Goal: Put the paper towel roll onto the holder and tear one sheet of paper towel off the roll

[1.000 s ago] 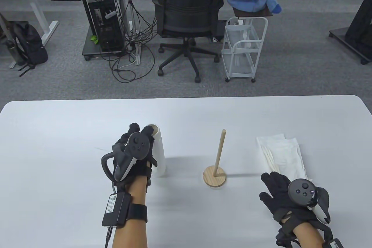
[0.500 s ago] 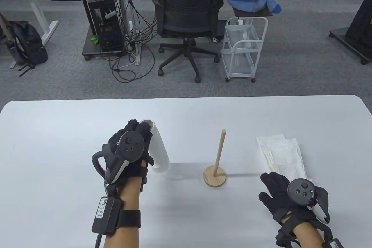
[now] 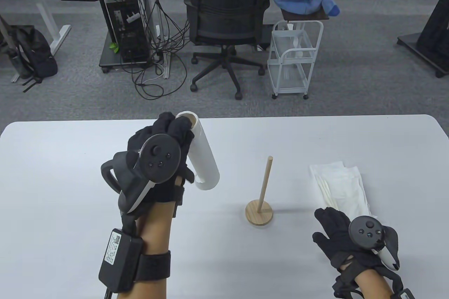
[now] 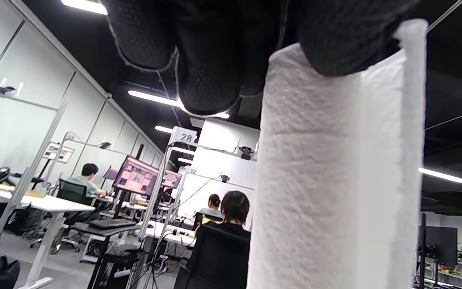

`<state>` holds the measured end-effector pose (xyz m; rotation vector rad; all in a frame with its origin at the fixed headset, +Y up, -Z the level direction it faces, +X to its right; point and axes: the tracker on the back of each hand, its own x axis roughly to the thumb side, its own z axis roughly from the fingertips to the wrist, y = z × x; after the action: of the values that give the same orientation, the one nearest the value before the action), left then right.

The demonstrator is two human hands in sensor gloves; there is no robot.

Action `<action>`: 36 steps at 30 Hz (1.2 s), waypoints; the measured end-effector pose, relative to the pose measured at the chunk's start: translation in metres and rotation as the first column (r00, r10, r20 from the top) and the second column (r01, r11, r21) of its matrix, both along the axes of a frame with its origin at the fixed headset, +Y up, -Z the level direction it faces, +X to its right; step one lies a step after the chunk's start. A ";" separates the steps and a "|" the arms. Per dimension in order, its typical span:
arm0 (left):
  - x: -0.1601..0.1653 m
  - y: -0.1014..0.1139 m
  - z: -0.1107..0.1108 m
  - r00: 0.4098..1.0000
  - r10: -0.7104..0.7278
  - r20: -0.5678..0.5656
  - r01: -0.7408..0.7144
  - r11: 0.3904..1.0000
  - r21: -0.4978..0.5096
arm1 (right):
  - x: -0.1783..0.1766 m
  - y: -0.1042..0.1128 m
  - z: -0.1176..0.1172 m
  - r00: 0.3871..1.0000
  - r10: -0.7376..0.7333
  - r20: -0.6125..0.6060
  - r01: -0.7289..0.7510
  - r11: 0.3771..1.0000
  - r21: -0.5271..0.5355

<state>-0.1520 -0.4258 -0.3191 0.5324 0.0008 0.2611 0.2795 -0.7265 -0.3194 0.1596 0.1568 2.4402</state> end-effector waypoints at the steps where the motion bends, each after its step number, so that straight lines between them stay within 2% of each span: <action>1: 0.006 0.007 0.002 1.000 -0.011 0.005 0.011 1.000 0.010 | 0.000 0.000 0.000 1.000 -0.001 -0.002 0.001 1.000 0.003; 8: 0.041 0.034 0.007 0.998 -0.014 0.059 0.012 1.000 0.019 | 0.001 0.001 0.002 1.000 -0.015 0.001 0.015 1.000 0.010; 18: 0.076 0.047 0.001 0.994 0.013 0.109 -0.018 0.999 0.048 | -0.002 0.000 0.002 1.000 0.005 -0.016 -0.005 1.000 0.001; 30: 0.091 0.035 -0.017 0.989 0.067 0.131 -0.073 0.996 0.041 | -0.002 -0.005 0.000 1.000 0.015 -0.025 -0.016 0.999 -0.032; 36: 0.104 0.023 -0.023 0.988 0.028 0.150 -0.033 0.999 0.030 | -0.001 -0.005 -0.001 1.000 -0.003 -0.022 0.002 0.999 -0.033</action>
<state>-0.0485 -0.4032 -0.3422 0.5445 -0.1414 0.3309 0.2789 -0.7314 -0.3203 0.1717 0.2060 2.4327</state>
